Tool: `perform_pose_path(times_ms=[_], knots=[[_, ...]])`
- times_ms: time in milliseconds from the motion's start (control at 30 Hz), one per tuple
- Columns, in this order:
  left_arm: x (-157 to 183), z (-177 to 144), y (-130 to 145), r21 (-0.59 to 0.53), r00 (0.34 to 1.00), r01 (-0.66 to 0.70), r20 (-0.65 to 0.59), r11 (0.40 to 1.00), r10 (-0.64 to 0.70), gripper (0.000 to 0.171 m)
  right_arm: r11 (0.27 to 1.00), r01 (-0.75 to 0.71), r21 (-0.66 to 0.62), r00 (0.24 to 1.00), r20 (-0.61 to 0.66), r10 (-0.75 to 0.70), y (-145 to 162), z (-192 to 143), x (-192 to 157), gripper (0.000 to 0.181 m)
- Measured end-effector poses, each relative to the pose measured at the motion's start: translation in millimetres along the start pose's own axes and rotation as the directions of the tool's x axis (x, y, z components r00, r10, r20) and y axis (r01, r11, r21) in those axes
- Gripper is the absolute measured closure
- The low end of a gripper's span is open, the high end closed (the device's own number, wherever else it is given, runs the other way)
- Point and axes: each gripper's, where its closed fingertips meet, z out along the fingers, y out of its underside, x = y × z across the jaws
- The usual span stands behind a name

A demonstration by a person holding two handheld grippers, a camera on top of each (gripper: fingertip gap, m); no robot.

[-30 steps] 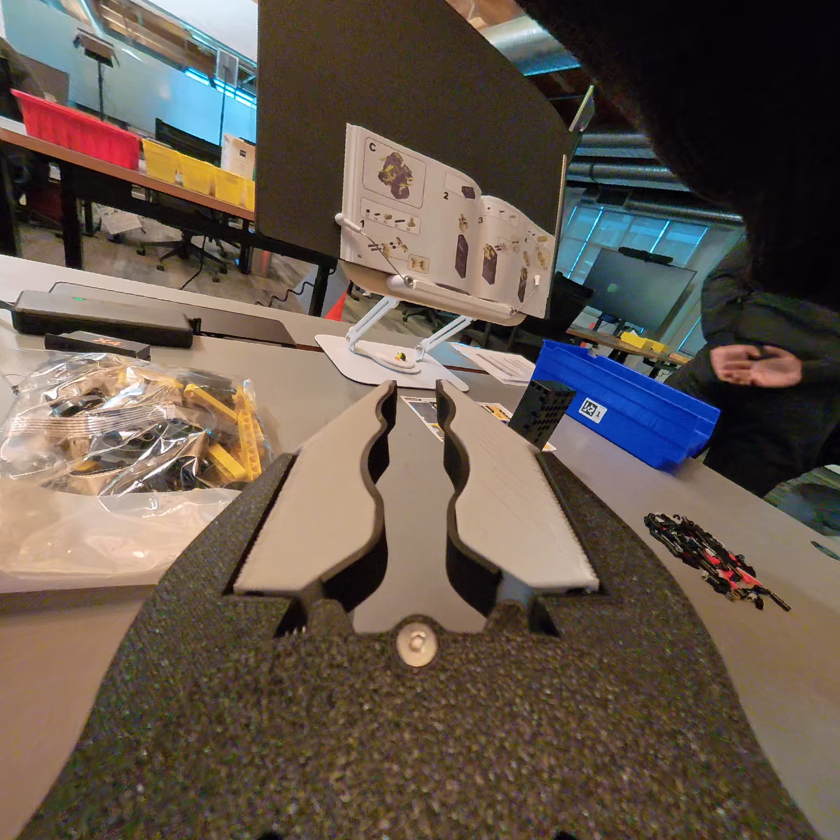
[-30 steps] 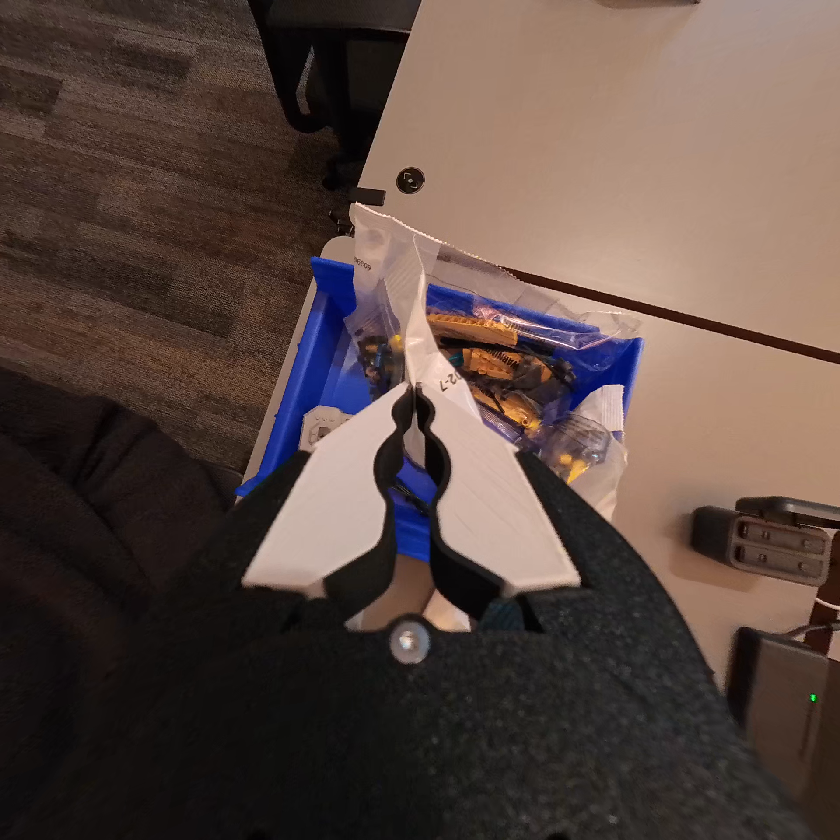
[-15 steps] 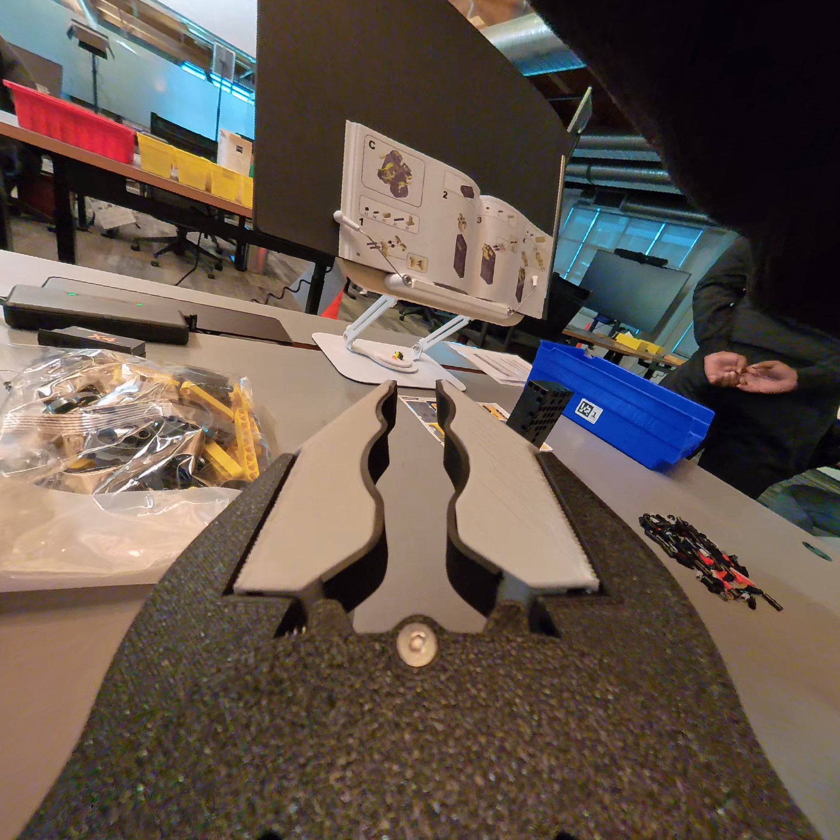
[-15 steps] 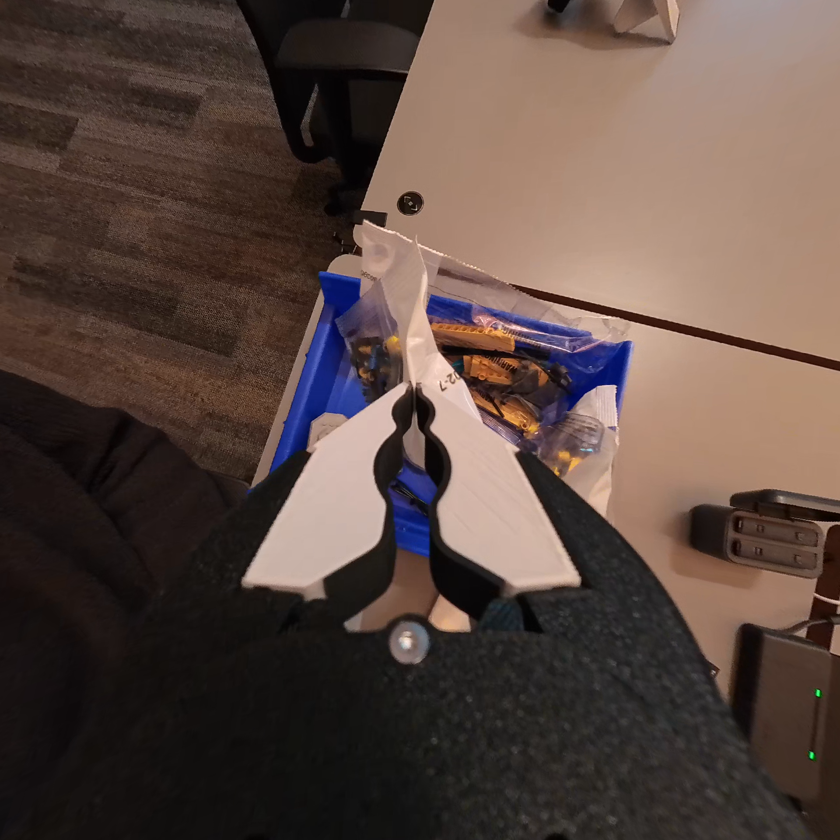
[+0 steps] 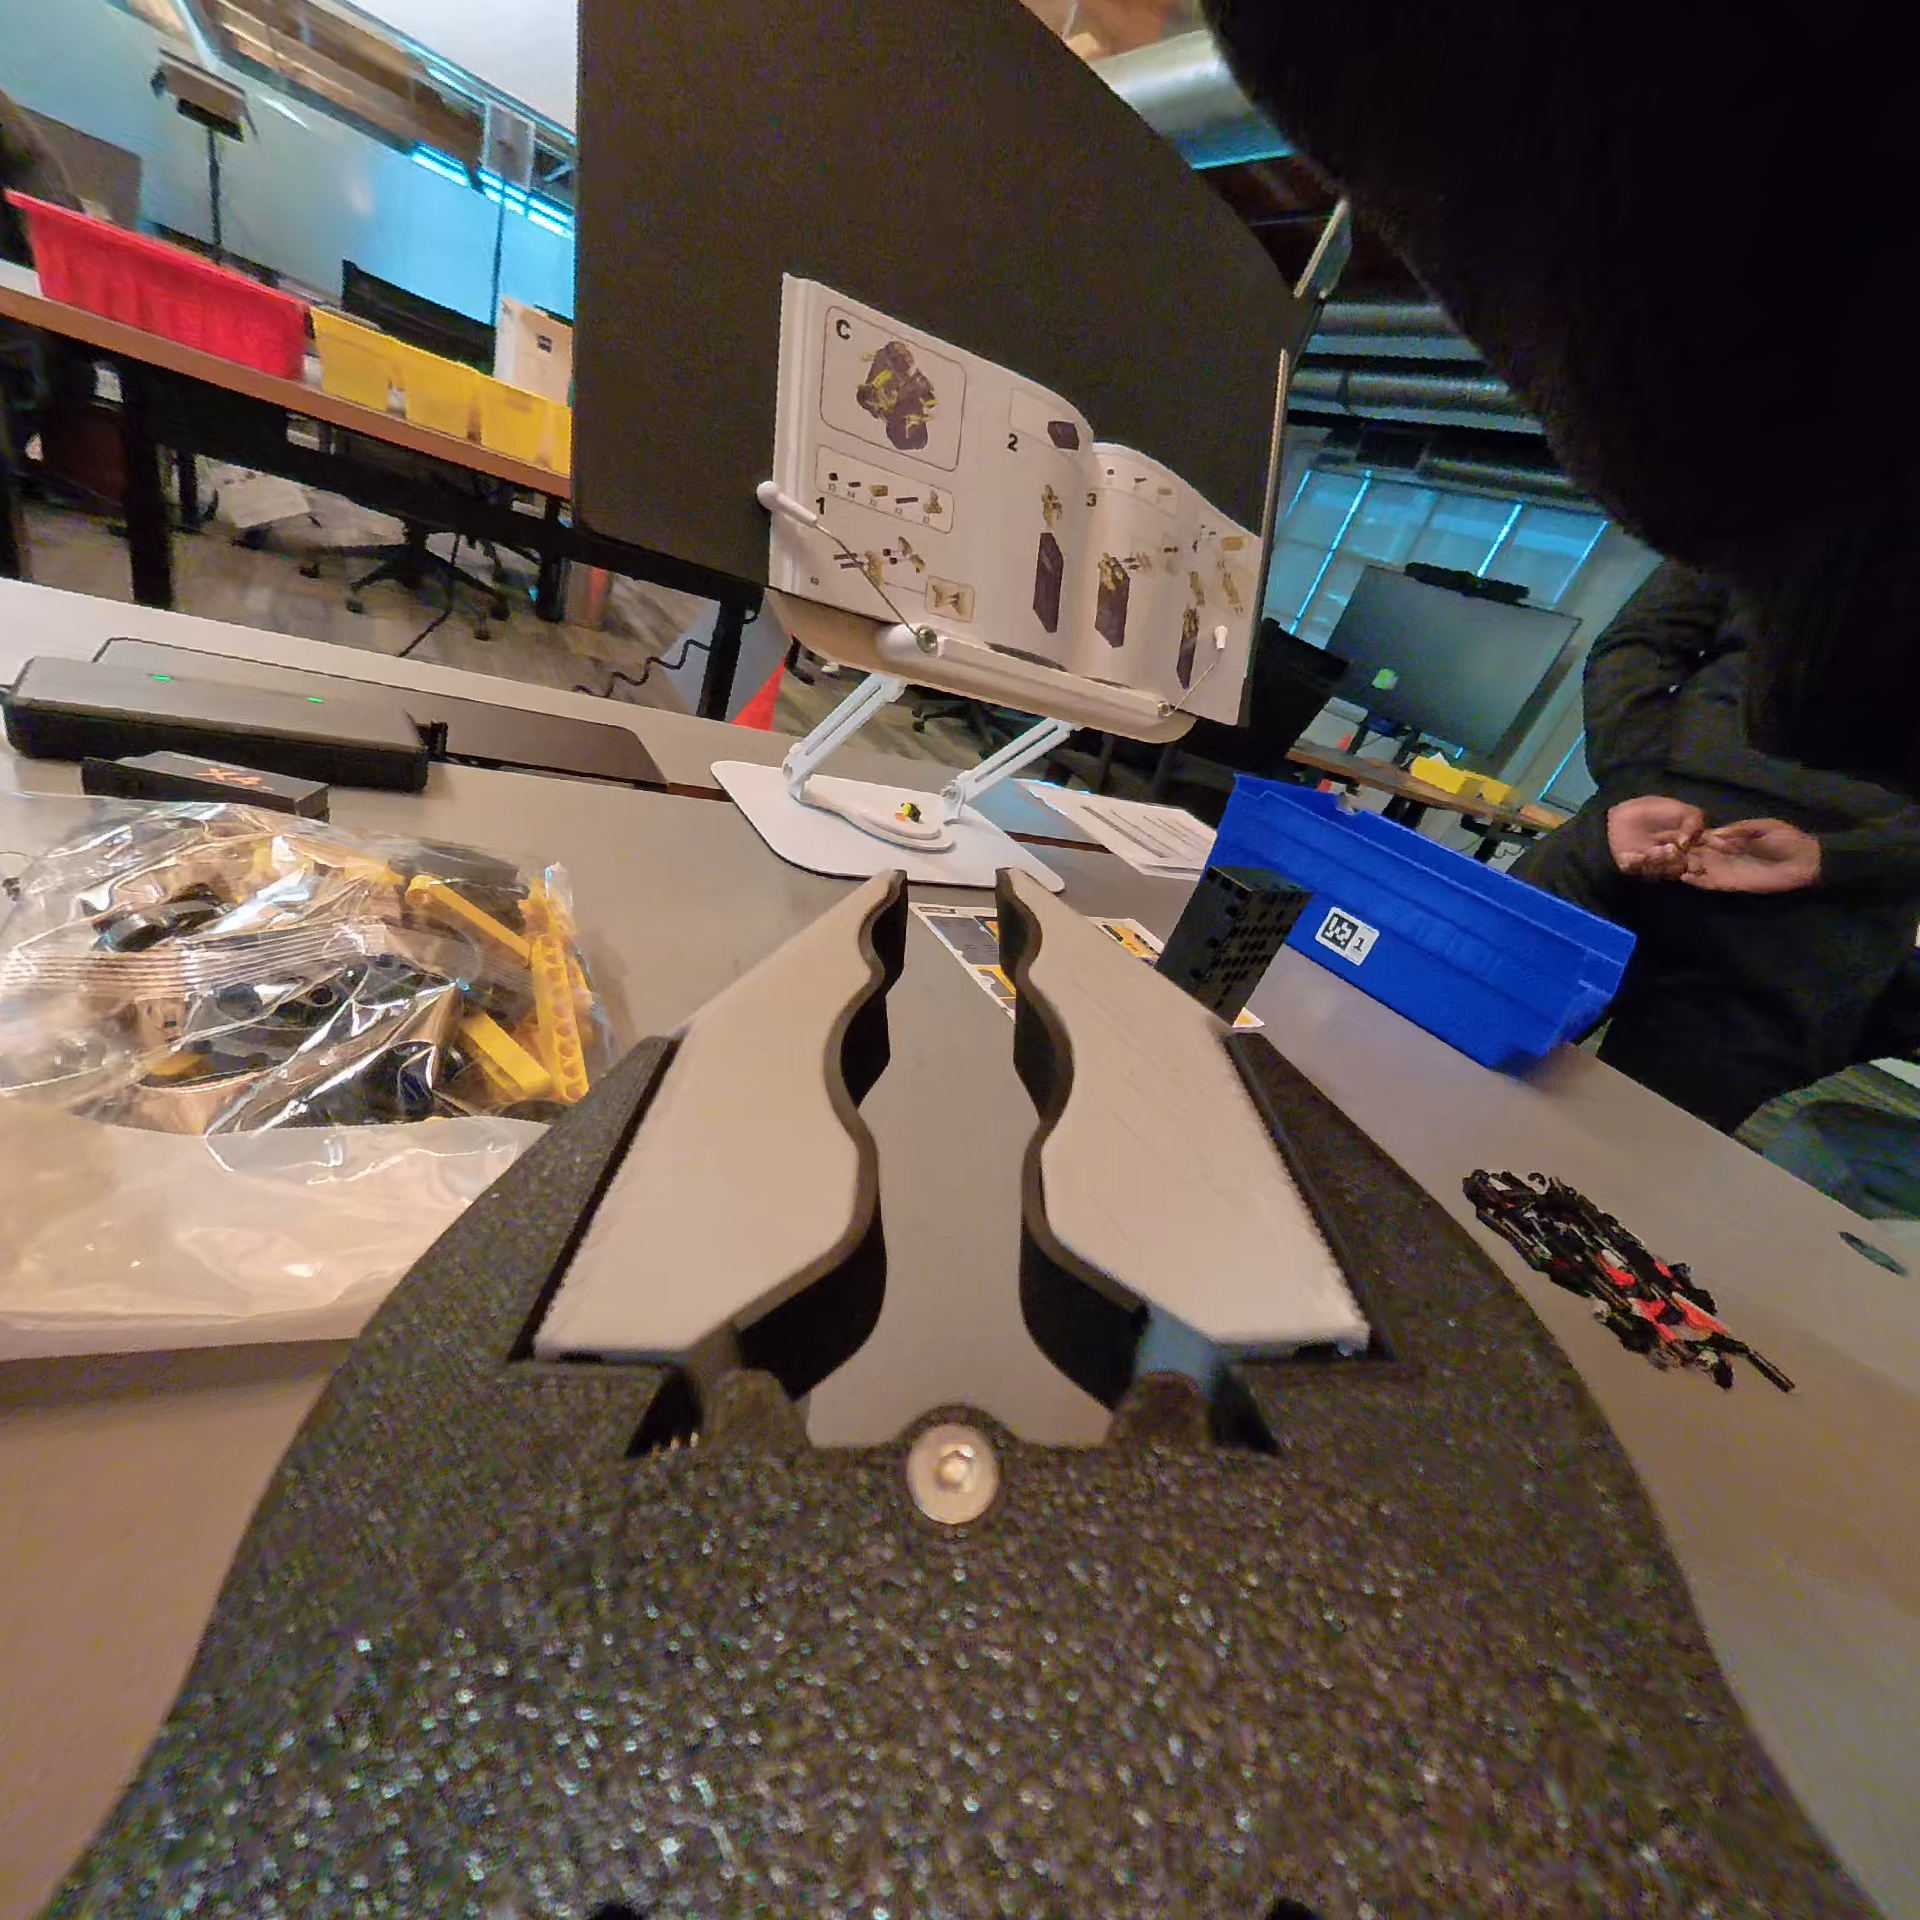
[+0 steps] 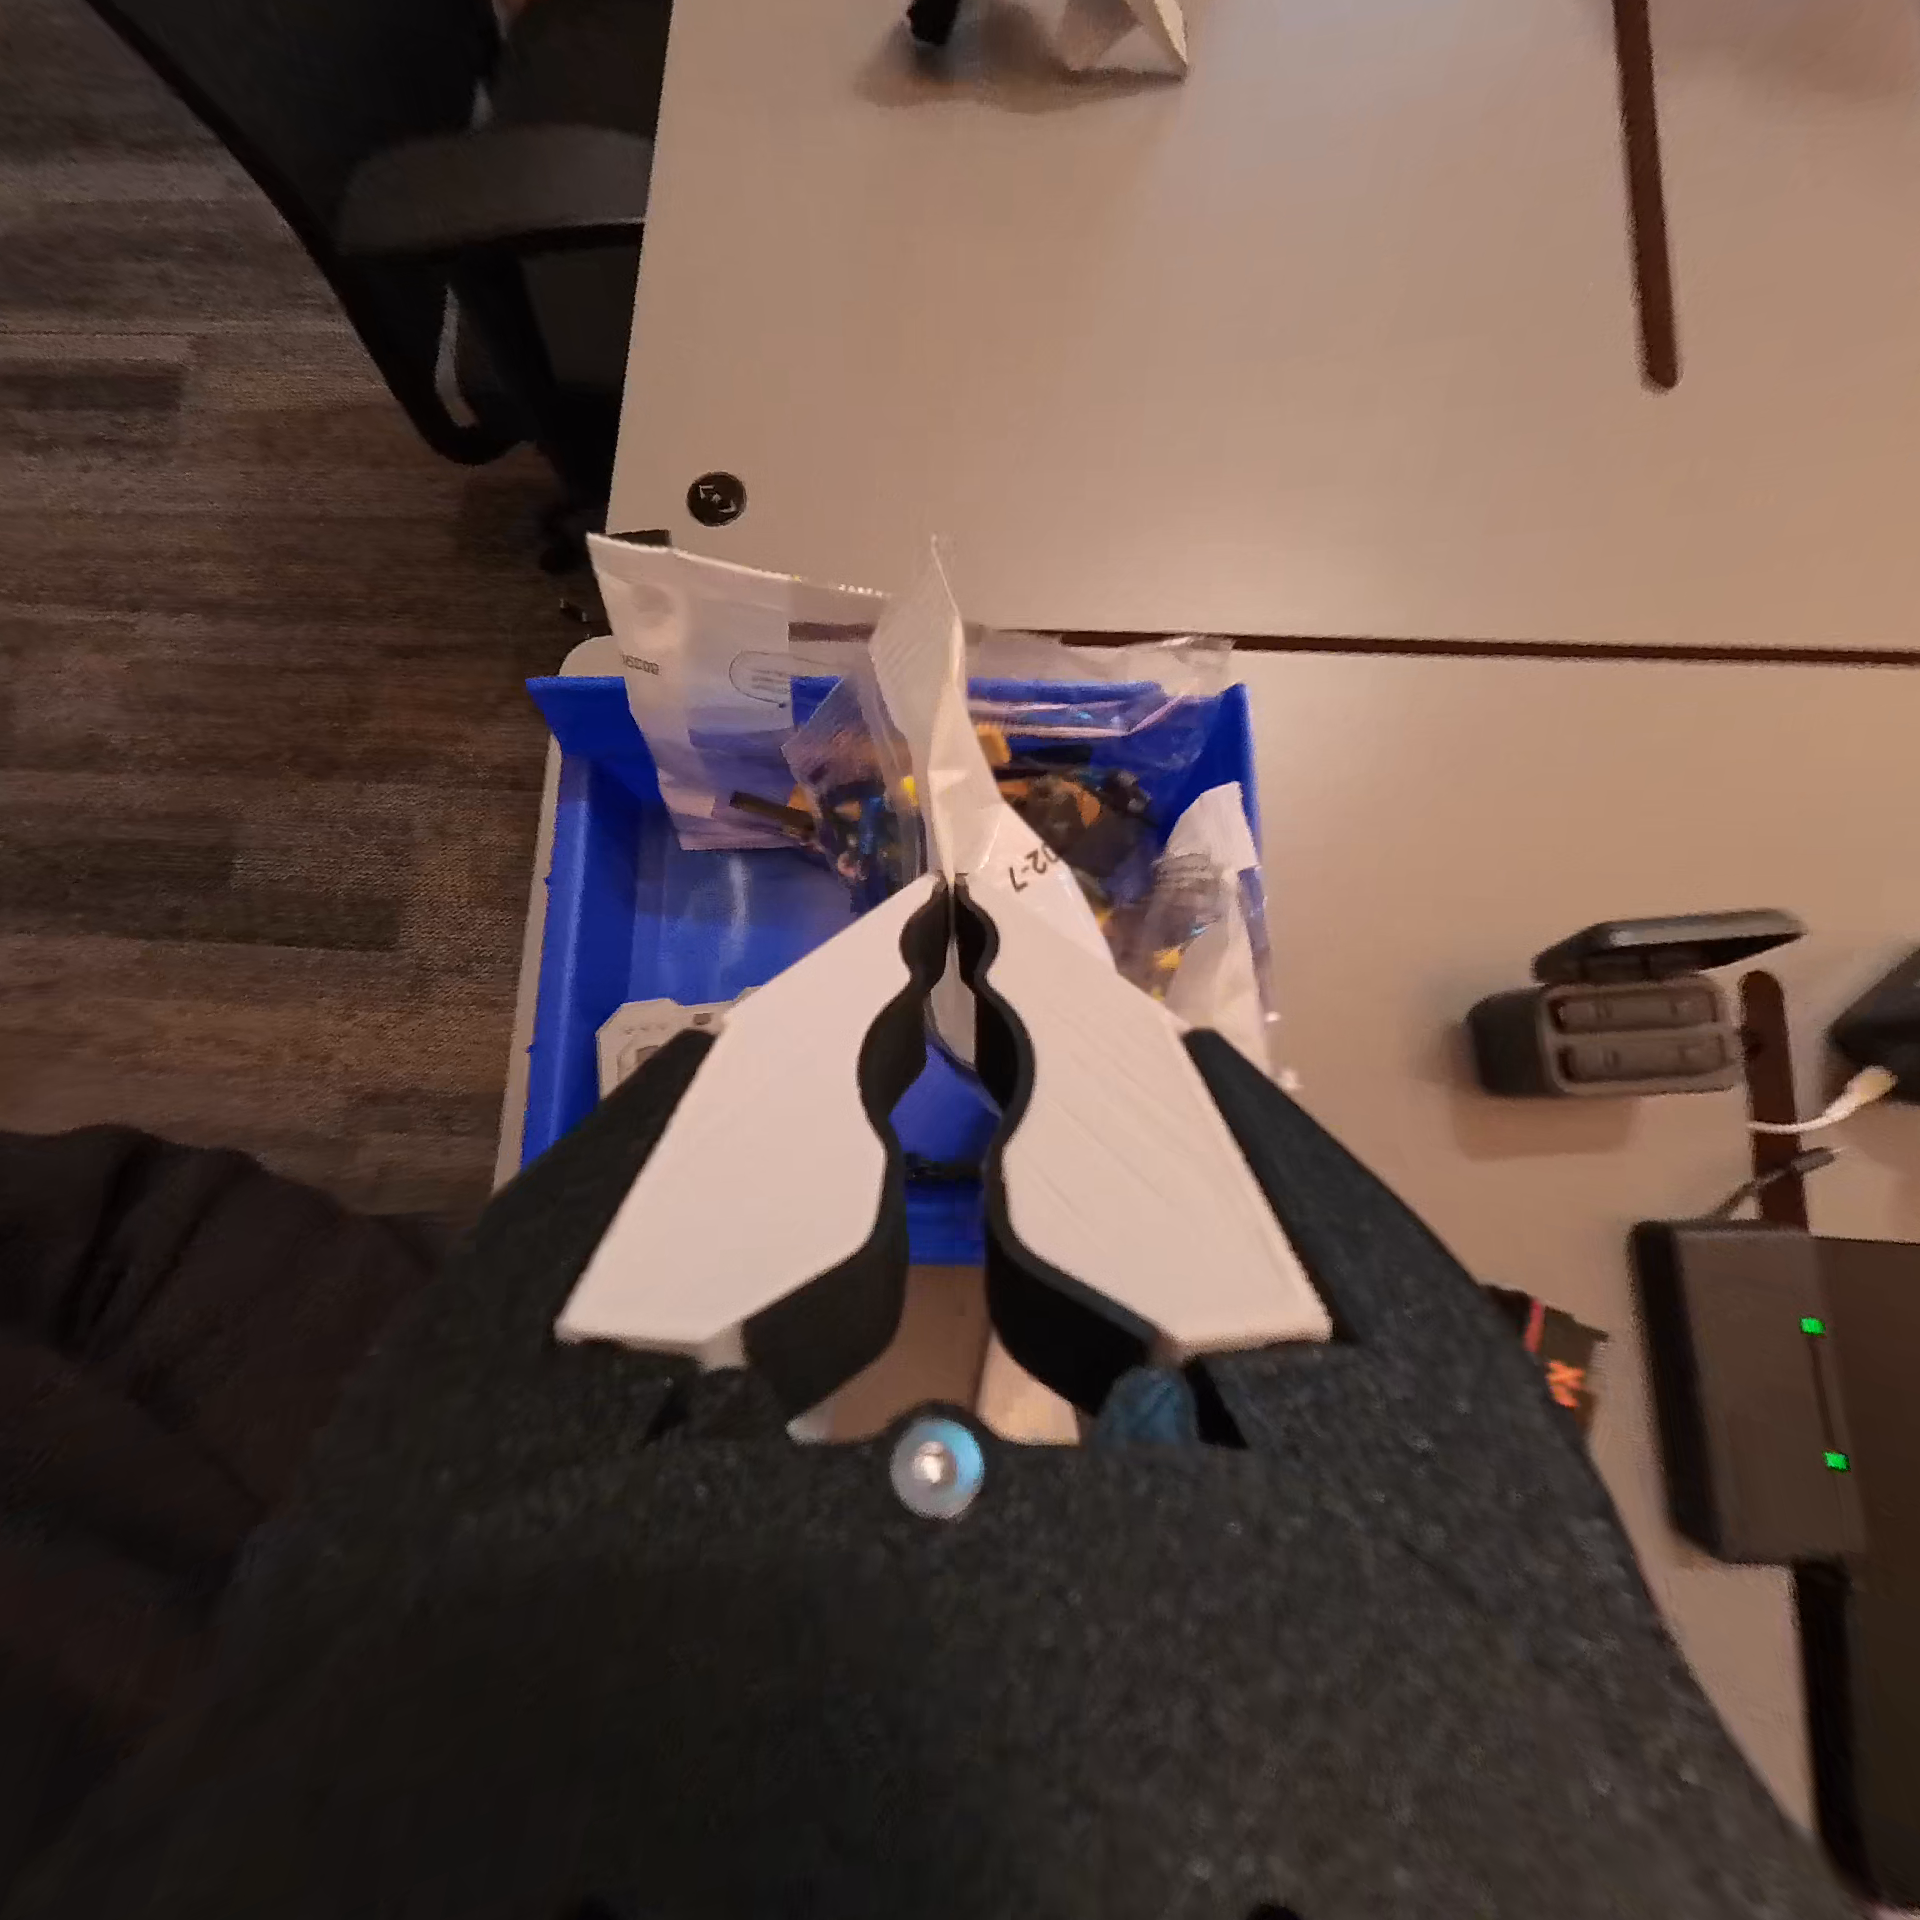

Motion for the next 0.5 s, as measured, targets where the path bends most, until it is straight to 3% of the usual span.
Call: perform_pose_path(times_ms=[167,300,367,500], knots=[[5,2,2,-0.011,1.0,-0.031,-0.002,0.999,0.031,0.156,0.986,-0.145,-0.077,0.985,0.085,0.151,25,30,-10,0.181],[7,3,5,-0.02,0.999,-0.04,-0.005,0.999,0.039,0.156,0.974,-0.18,-0.135,0.981,0.049,0.188,45,52,-1,0.181],[8,3,5,-0.021,0.999,-0.052,-0.001,0.998,0.052,0.156,0.979,-0.139,-0.152,0.99,-0.019,0.137,53,59,12,0.179],[10,3,5,-0.027,0.996,-0.094,0.006,0.995,0.095,0.156,0.969,0.089,-0.23,0.958,-0.245,-0.146,65,69,41,0.178]])
